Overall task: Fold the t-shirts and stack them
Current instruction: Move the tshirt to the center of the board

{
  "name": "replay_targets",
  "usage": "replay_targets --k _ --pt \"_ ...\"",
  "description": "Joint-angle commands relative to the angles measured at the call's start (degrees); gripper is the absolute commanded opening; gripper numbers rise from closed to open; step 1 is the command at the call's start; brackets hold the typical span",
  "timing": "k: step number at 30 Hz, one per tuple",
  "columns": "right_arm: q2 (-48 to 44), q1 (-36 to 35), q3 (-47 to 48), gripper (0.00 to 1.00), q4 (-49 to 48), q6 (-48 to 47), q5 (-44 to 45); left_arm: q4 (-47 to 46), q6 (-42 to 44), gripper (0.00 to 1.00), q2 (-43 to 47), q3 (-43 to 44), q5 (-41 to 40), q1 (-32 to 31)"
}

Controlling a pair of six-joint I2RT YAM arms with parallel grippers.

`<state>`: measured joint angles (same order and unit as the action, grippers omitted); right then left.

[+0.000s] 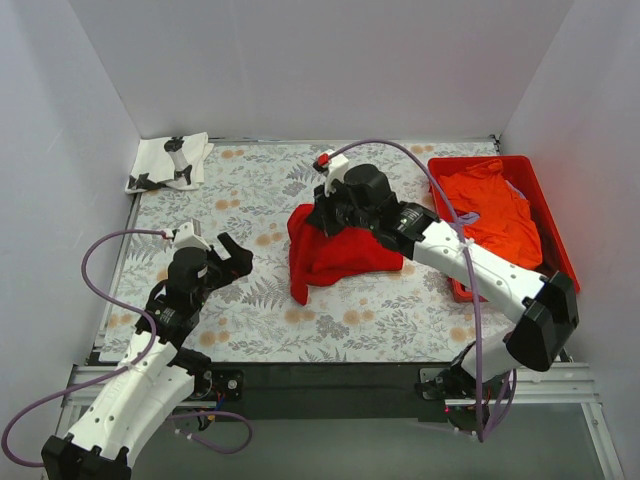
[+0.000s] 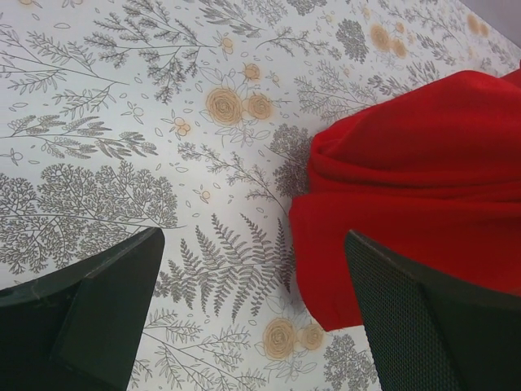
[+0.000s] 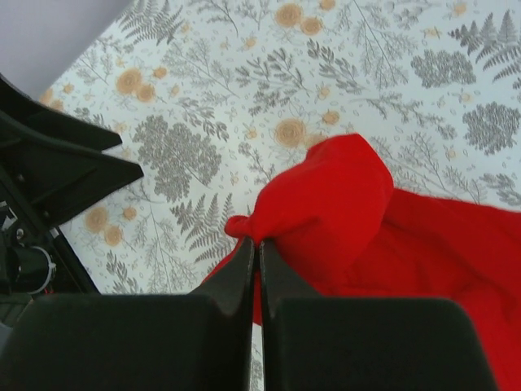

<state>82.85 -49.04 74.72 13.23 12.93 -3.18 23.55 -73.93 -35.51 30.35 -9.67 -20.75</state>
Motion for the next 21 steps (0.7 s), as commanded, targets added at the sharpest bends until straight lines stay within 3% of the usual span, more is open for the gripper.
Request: replay_targets --k 1,3,11,12,14,17,21 --pt "4.9 -0.2 10.2 0.01 -4.1 -0.6 -3.5 1.6 -0.8 0.91 1.0 0.8 -4.3 0.0" --pt "9.6 -0.2 15.7 0.01 -4.0 -0.4 -8.0 3.2 -1.9 0.91 2.4 1.2 -7.6 -0.1" --pt "26.9 -0.2 60.0 0.01 -4.3 5.2 -29.0 5.7 -4.8 0.91 11.8 0.8 -14.7 0.0" --pt "27.6 -0.2 61.4 0.01 -5.2 5.6 -30.4 5.9 -5.1 0.91 12.5 0.8 -15.0 -0.1" --pt "25.7 -0.1 60.2 0.01 -9.7 5.1 -29.9 5.9 -5.2 0.91 14.1 0.5 -16.0 -0.1" --pt "17.2 0.4 47.6 0.01 -14.6 -0.3 -23.0 5.9 -5.3 0.91 14.2 0.5 -16.0 -0.1" --pt "4.6 4.0 22.0 0.01 -17.5 -4.9 -13.4 6.5 -5.4 0.91 12.7 0.9 -15.6 -0.2"
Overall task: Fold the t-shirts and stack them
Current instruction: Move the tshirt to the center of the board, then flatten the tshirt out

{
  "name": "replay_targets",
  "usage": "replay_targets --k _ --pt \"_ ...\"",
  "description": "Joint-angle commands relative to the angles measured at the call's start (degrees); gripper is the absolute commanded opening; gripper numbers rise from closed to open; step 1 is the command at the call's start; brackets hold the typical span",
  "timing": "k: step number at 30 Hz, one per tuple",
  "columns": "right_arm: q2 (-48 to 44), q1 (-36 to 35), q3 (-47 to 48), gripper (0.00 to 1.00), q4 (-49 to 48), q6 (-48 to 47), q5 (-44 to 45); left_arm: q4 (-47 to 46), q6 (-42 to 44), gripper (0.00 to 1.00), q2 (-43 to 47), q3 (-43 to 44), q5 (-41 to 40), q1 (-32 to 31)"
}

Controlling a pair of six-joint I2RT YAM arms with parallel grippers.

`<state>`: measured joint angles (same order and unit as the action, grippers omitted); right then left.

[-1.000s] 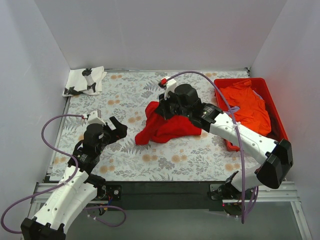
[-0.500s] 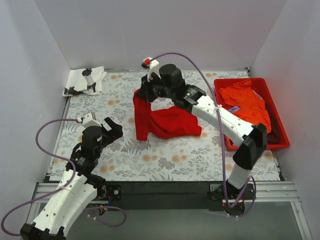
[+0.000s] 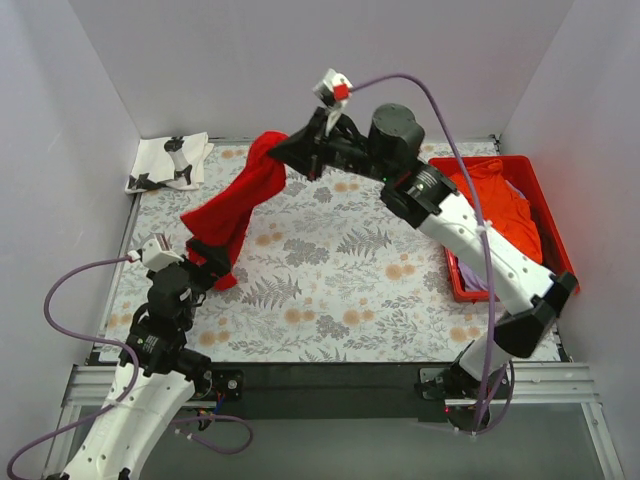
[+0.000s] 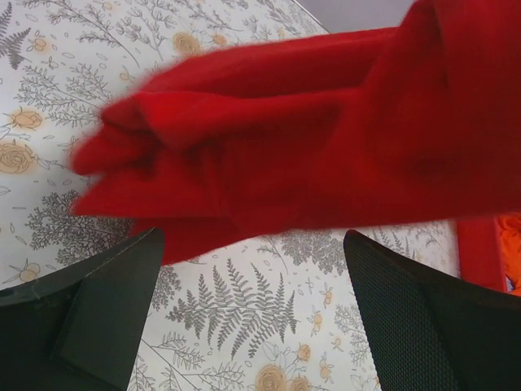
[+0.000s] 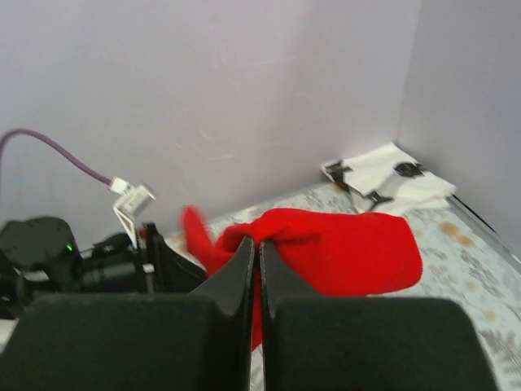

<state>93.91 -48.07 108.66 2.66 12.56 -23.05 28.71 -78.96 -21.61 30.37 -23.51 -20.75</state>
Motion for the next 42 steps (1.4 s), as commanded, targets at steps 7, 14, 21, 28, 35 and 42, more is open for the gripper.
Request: replay_targets --k 7,14,21,28,35,42 --pt "-19.4 16.2 -48.5 0.09 -9.6 -5.2 10.9 1.2 -0.5 0.91 -2.2 0.7 -1.0 -0.1" --pt "-17.5 20.9 -57.0 0.54 3.2 -7.1 25.9 0.3 0.0 0.91 -7.4 0.7 1.6 -0.1" --pt "-18.4 18.1 -58.4 0.56 6.7 -6.8 15.8 1.5 -1.5 0.91 -15.0 1.2 2.7 -0.1" --pt "-12.4 16.0 -61.7 0.55 5.5 -5.6 12.9 1.4 -4.1 0.89 -23.6 1.9 3.3 -0.1" --pt "-4.1 17.5 -61.4 0.54 5.0 -5.0 16.4 -2.2 -5.3 0.89 -36.3 3.4 4.0 0.9" --pt "0.8 24.2 -59.4 0.54 5.2 -3.8 21.3 -8.0 -2.9 0.89 -50.7 7.4 7.7 5.5"
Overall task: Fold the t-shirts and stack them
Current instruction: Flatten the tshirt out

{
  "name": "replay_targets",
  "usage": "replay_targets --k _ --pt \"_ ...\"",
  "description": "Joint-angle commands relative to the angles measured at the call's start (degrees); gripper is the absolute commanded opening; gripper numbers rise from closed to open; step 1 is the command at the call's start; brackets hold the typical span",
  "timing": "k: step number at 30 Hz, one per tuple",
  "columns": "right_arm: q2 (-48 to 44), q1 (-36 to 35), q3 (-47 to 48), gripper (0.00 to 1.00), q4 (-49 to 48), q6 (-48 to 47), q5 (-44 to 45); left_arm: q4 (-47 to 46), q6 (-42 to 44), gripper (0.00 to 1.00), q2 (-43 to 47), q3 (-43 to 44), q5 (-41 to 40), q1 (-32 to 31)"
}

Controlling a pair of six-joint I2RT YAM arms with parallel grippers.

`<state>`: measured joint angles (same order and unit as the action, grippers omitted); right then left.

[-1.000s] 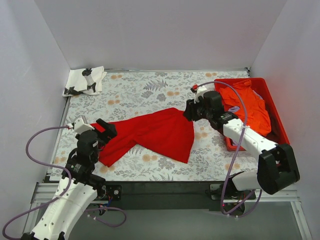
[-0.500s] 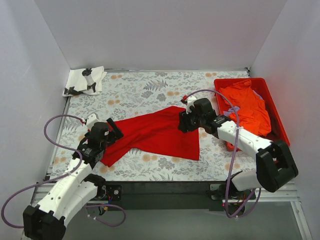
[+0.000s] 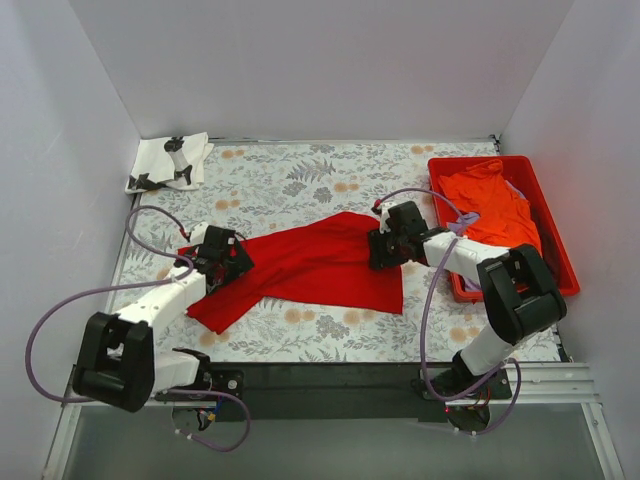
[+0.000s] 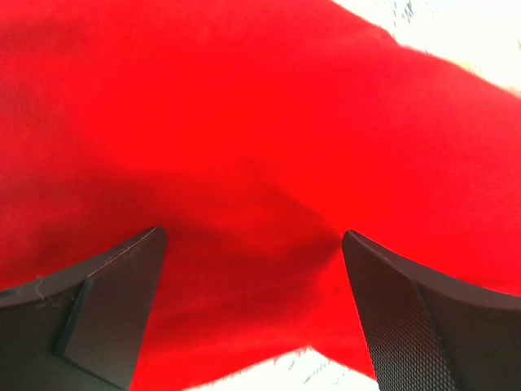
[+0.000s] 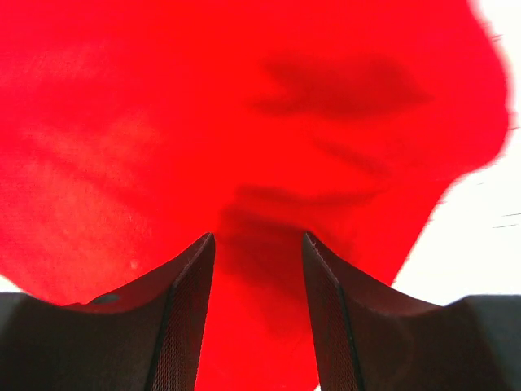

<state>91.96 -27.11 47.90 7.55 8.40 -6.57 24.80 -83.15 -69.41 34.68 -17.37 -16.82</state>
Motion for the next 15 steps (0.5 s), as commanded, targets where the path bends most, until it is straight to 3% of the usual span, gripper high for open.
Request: replay_targets --k 1,8,10,15 --pt "3.5 5.0 2.1 0.54 0.3 0.1 5.5 -5.6 1.9 0.89 -4.8 4.1 2.1 2.2" --pt "13.8 13.0 13.8 0.55 3.5 -0.3 9.6 -7.8 9.3 0.89 -25.5 20.8 4.0 3.2" --pt "15.4 13.4 18.5 0.55 5.7 -1.0 10.2 -7.7 11.9 0.89 -33.9 30.8 4.3 3.2" --pt "12.6 12.3 22.2 0.55 8.1 -2.0 7.0 -7.0 14.0 0.89 -35.8 39.3 2.7 3.3"
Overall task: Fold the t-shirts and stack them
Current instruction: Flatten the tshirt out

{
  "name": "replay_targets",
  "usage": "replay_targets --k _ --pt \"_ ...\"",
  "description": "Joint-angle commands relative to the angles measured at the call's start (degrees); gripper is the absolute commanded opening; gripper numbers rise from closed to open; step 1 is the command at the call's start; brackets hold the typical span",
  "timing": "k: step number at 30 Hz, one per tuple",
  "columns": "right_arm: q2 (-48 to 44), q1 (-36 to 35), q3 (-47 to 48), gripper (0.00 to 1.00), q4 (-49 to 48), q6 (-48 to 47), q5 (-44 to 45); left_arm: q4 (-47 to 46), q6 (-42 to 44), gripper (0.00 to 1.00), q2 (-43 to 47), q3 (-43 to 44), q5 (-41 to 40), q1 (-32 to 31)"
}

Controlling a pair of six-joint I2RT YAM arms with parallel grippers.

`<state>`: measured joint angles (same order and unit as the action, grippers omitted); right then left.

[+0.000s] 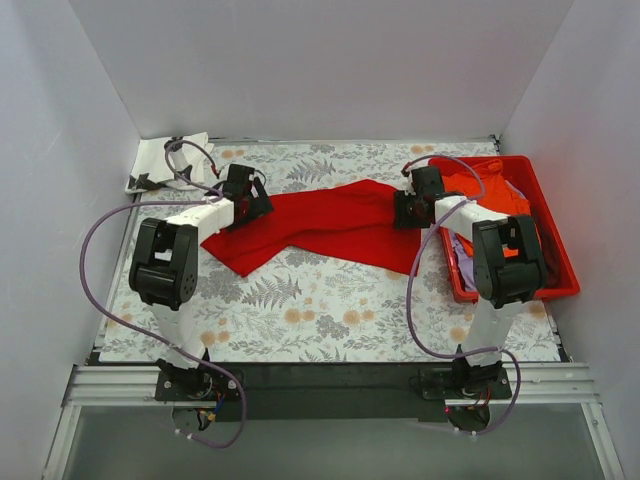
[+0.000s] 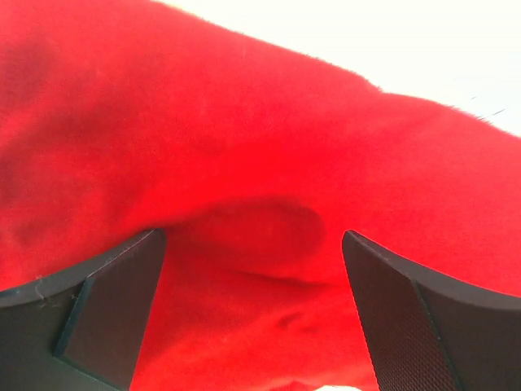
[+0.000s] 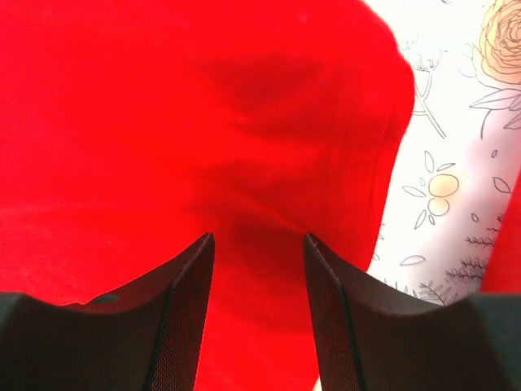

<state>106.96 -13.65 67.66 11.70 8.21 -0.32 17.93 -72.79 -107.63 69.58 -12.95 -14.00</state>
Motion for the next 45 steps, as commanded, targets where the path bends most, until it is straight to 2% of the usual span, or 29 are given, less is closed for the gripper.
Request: replay_targets --k 1,6,9,11,13,16,20,26,29,32,34,35,38,41,45 --pt "-4.7 -1.6 1.7 0.55 4.0 -2.1 -1.9 0.5 3.7 0.89 3.3 4.6 -2.2 0.5" --pt "-12.9 -6.5 -5.3 0.55 4.4 -1.7 -5.0 4.3 0.1 0.89 14.6 -2.4 -5.9 0.5" --pt "-19.5 -10.2 -11.7 0.55 3.7 -0.7 -6.6 6.0 -3.6 0.89 25.0 -11.8 -7.6 0.6" --pt "-21.8 -11.7 -15.3 0.55 3.3 -0.2 -7.4 6.3 -4.4 0.85 32.0 -18.6 -8.6 0.9" --pt "-24.8 -13.0 -17.4 0.54 3.2 0.1 -8.6 6.2 -5.4 0.82 35.7 -24.1 -8.4 2.5" --pt "-28.8 -13.6 -21.7 0.54 2.7 1.1 -10.0 4.6 -5.6 0.8 40.0 -27.9 -6.7 5.5" --pt "-33.4 -13.7 -27.3 0.54 1.4 2.2 -12.2 -0.9 -5.0 0.79 39.0 -29.9 -4.5 6.9" --pt "-40.2 -13.8 -32.8 0.54 1.2 2.6 -12.0 -6.3 -3.4 0.68 26.0 -24.6 -7.6 7.8" --pt "-42.3 -13.8 -33.9 0.54 1.1 2.5 -11.2 -6.2 -3.6 0.66 20.9 -22.5 -7.3 7.8" --pt "-42.7 -13.7 -34.3 0.54 1.2 2.7 -11.0 -6.2 -3.5 0.55 20.7 -22.0 -7.7 7.8" --pt "-42.9 -13.6 -34.5 0.54 1.2 2.7 -11.1 -6.7 -2.9 0.41 21.2 -21.9 -7.6 7.8" --pt "-42.9 -13.7 -34.7 0.54 1.2 2.7 -11.2 -6.9 -2.6 0.24 22.1 -22.1 -7.4 7.8" --pt "-43.1 -13.7 -34.9 0.54 1.3 3.0 -11.3 -6.9 -1.2 0.02 23.6 -21.6 -7.5 7.8" --pt "-43.9 -13.7 -34.7 0.54 1.4 2.9 -11.2 -5.6 0.4 0.0 27.4 -19.9 -7.8 7.8" --pt "-45.3 -13.6 -34.3 0.54 2.4 2.5 -10.1 -6.2 5.3 0.0 30.6 -12.7 -10.6 7.8"
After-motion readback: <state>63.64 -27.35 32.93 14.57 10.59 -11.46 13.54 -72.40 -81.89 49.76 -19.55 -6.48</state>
